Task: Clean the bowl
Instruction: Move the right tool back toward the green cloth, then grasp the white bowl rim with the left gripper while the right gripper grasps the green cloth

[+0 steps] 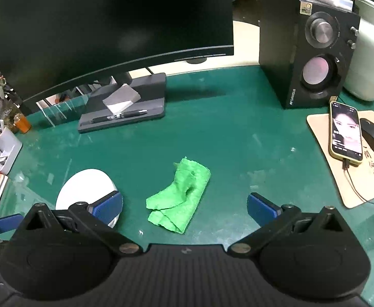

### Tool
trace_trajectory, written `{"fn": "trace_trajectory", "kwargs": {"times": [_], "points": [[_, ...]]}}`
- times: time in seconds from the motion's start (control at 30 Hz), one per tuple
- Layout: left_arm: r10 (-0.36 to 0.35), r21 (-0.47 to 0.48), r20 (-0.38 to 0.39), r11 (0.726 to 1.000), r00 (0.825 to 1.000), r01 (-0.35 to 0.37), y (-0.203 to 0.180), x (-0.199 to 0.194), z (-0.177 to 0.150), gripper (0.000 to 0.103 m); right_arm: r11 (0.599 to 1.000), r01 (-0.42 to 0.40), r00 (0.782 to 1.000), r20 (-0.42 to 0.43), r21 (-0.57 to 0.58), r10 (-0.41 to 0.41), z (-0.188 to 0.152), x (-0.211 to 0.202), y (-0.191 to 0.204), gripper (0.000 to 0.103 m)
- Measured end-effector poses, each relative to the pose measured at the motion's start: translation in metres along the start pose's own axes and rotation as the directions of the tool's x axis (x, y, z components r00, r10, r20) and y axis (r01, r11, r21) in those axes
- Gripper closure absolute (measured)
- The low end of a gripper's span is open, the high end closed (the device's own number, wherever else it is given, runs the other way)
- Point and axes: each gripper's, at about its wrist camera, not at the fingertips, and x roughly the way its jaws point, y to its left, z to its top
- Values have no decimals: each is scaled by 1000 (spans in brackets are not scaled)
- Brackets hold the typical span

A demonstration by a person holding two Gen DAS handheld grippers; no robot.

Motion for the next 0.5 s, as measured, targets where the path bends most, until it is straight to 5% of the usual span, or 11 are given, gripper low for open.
{"fn": "trace_trajectory", "kwargs": {"times": [0.17, 0.33, 0.37, 0.47, 0.5], "points": [[9, 5, 52, 1000, 999, -10, 5, -1, -2, 1, 992, -74, 997, 20, 106, 72, -3, 17, -26, 1], [77, -85, 116, 994, 990, -67, 25, -2, -5, 2, 987, -115, 993, 1, 114, 116, -14, 43, -41, 49], [65, -123, 93, 991, 994, -53, 32, 2, -4, 8, 987, -114, 993, -15, 113, 117, -14, 50, -41, 52], [40, -201, 5, 979, 999, -38, 48, 20, -2, 52, 985, -110, 993, -28, 136, 115, -14, 65, -41, 54], [36, -207, -21, 978, 999, -39, 50, 25, -1, 58, 984, -107, 993, -32, 145, 113, -14, 71, -41, 53]]}}
